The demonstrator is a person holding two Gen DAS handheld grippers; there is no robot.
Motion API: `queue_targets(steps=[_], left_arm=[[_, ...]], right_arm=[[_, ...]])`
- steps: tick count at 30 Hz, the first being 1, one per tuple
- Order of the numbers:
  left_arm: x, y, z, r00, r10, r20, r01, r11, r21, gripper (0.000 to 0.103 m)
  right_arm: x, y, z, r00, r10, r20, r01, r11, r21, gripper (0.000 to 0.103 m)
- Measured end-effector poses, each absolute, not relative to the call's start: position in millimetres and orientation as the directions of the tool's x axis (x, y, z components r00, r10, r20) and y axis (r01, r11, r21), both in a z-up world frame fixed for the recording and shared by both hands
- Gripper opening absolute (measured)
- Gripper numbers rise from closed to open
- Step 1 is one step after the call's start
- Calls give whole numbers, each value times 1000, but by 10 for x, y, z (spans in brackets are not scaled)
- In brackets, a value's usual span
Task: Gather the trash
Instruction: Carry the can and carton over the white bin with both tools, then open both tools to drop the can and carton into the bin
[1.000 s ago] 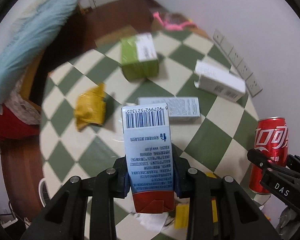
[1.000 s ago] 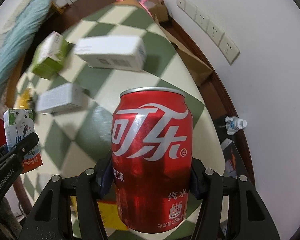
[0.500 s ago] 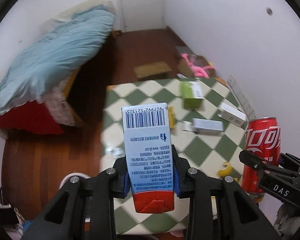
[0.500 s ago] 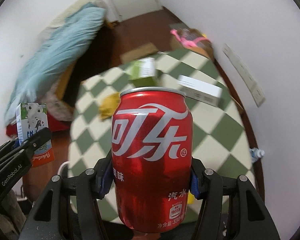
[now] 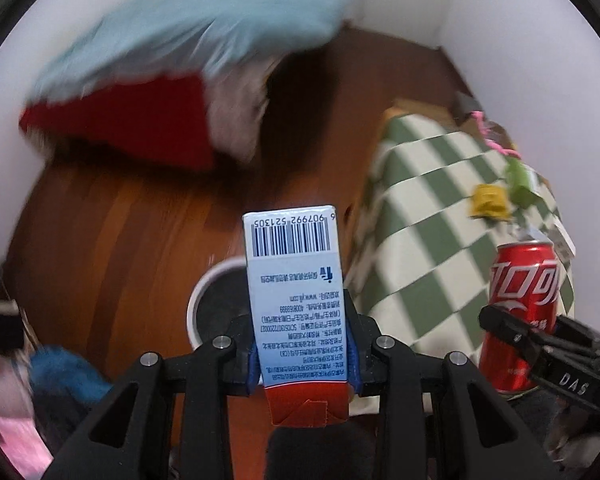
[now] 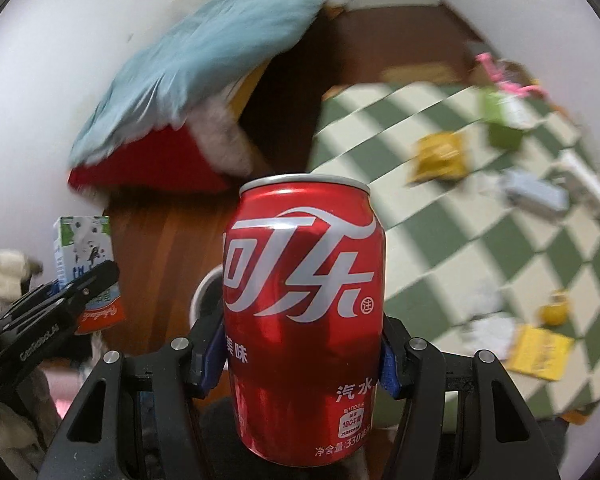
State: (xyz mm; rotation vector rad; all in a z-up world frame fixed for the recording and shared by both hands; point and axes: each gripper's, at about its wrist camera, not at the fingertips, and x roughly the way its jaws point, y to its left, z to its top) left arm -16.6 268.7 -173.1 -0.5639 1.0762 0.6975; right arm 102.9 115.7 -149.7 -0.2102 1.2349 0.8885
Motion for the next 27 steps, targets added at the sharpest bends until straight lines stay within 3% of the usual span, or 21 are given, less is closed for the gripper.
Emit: queue_targets(steps=[8, 10, 11, 12, 18, 20, 21, 27], left_arm=[[-529, 3362, -2529, 251, 44, -967, -810, 557, -185, 33], [-592, 3488, -2717, 236, 21, -971, -832, 520, -191, 59], [-637, 3537, -2781, 224, 24, -974, -845, 504, -182, 84], [-698, 3559, -2821, 220, 30, -975, -854, 488, -178, 96], [-1090, 3654, -3037, 101, 82, -991, -911, 408, -59, 96], [-1205, 3640, -3065, 68, 111, -991, -920, 390, -20, 96], [-1252, 3647, -3059, 55, 128, -990, -924, 382, -2, 96], [-1393, 3599, -3041, 15, 186, -982, -935, 351, 52, 96]], right_arm=[[519, 2171, -2421, -119, 372, -921, -723, 603, 337, 62], [439, 2382, -2652, -148, 337, -930, -725, 603, 334, 62], [444, 2473, -2769, -160, 321, -934, -725, 603, 332, 62], [409, 2565, -2877, -177, 305, -936, -730, 597, 332, 62], [284, 3056, -3558, -248, 219, -943, -732, 595, 331, 65], [252, 3190, -3756, -258, 180, -949, -738, 597, 315, 95], [240, 3225, -3814, -259, 172, -950, -739, 599, 309, 99], [189, 3303, -3887, -206, 125, -971, -774, 587, 240, 101]])
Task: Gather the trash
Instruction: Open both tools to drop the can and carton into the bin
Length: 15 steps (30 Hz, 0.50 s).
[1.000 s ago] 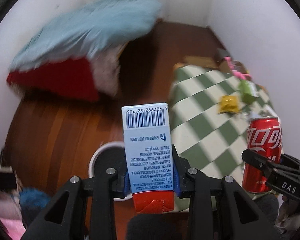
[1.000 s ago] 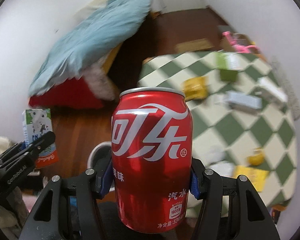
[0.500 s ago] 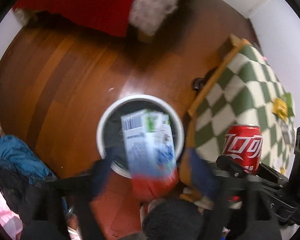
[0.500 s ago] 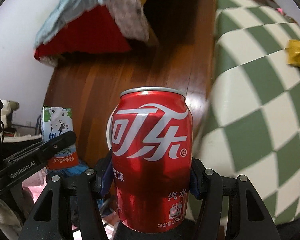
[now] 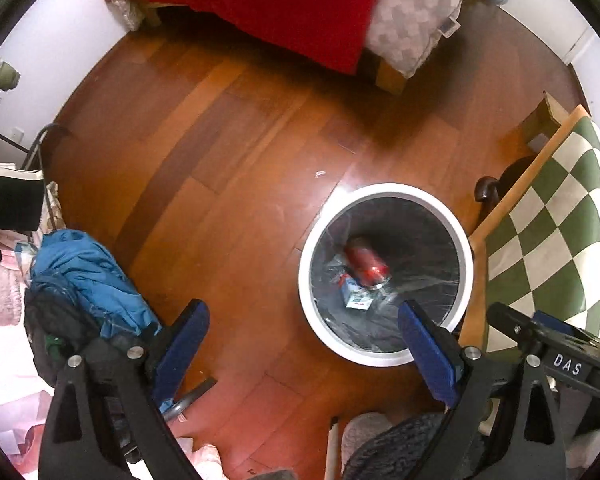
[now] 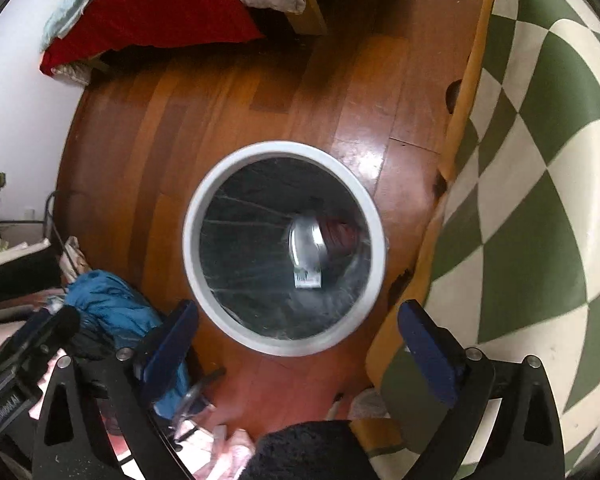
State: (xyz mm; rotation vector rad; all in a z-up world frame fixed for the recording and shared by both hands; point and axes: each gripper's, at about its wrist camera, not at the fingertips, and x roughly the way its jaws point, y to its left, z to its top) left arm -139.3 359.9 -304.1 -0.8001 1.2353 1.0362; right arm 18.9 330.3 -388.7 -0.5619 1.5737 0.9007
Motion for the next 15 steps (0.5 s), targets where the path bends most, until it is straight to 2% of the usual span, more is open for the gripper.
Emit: queue_targets(steps=[6, 15], left_arm=[[-1335, 3498, -2931, 9, 215, -977, -926, 370, 72, 96], [-1335, 3285, -2496, 54, 279, -959, -926, 373, 56, 96]], right_arm=[[165, 3125, -3727, -123, 88, -988, -817, 557, 152, 100], [59, 2869, -3174, -69, 155, -986, -846, 514, 140, 101]])
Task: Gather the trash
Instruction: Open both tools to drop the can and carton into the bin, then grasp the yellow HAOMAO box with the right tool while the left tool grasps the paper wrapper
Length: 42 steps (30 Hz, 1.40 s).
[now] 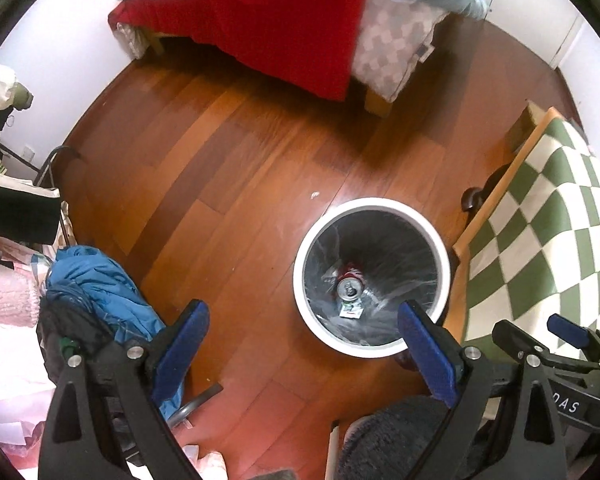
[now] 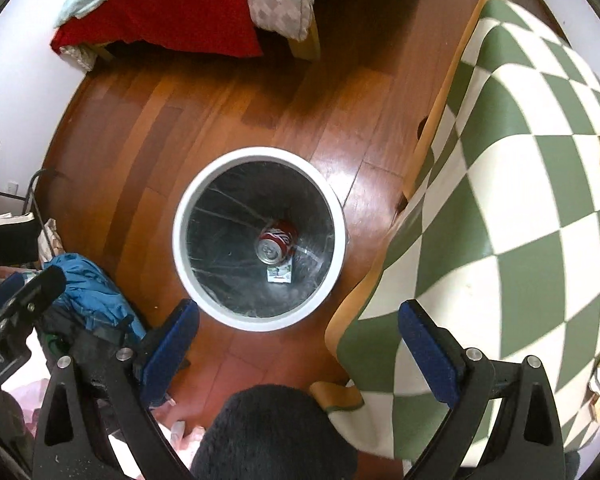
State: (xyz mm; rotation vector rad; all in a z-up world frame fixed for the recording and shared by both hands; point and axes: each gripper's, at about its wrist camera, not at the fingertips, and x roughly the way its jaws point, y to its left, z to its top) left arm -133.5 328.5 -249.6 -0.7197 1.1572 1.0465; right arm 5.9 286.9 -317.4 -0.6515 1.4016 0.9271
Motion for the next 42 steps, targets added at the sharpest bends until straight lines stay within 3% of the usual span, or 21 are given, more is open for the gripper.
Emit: queue_targets(steps=[21, 28, 34, 42], left_arm=[[-1312, 2276, -1142, 209, 458, -864, -899, 437, 15, 96], [-773, 1815, -1158, 252, 452, -856, -850, 526, 27, 96], [136, 1366, -1733, 259, 381, -888, -772, 633, 46, 96], [1309, 744, -2884, 141, 269, -953, -686, 720, 102, 96]], right_arm=[[-11, 1731, -1402, -54, 484, -873, -833, 460, 307, 100], [363, 956, -1060, -59, 560, -827, -749, 522, 407, 101], [1028, 136, -1291, 48, 450, -892, -679, 669, 301, 101], [2129, -656, -2314, 94, 62, -994, -718, 696, -24, 100]])
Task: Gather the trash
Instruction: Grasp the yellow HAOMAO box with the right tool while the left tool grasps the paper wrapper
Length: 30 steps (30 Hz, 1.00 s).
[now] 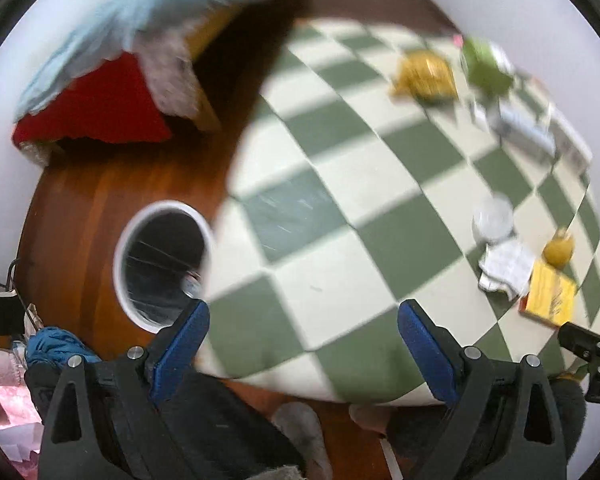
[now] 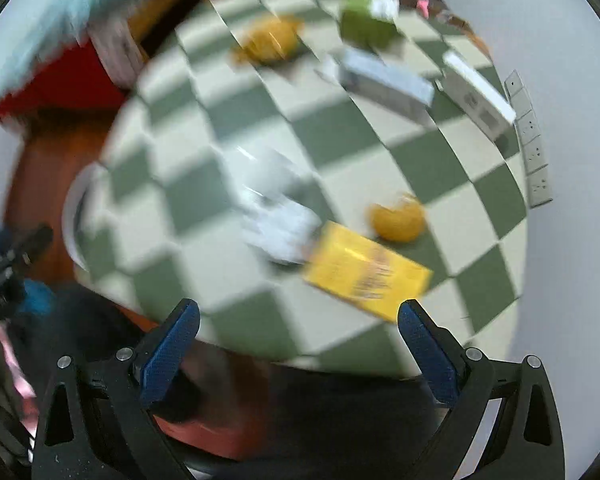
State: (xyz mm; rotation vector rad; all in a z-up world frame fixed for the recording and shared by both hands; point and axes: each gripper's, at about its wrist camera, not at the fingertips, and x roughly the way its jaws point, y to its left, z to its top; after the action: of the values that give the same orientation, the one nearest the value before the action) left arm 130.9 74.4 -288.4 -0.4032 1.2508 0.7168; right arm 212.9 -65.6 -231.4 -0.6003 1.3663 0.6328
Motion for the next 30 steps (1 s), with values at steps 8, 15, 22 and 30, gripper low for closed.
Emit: queue_targets(steps=[8, 15, 22, 30], left_arm=[[1598, 474, -3273, 80, 242, -967, -651, 747, 133, 96], [1601, 424, -3235, 74, 274, -959, -627, 760, 168, 96], [1640, 344, -3158, 88, 290, -953, -612, 770, 178, 96], [1843, 178, -3018, 148, 216, -965, -580, 809, 93, 96]], right_arm=[[2602, -808, -2987, 47, -86, -995, -818, 569, -88, 100], [2701, -741, -3216, 44, -105, -994, -886, 456, -88, 98], [2745, -875, -3113, -2, -14, -1000, -831, 557, -6, 77], [2899, -1542, -2765, -40, 129, -991, -569, 812, 129, 74]])
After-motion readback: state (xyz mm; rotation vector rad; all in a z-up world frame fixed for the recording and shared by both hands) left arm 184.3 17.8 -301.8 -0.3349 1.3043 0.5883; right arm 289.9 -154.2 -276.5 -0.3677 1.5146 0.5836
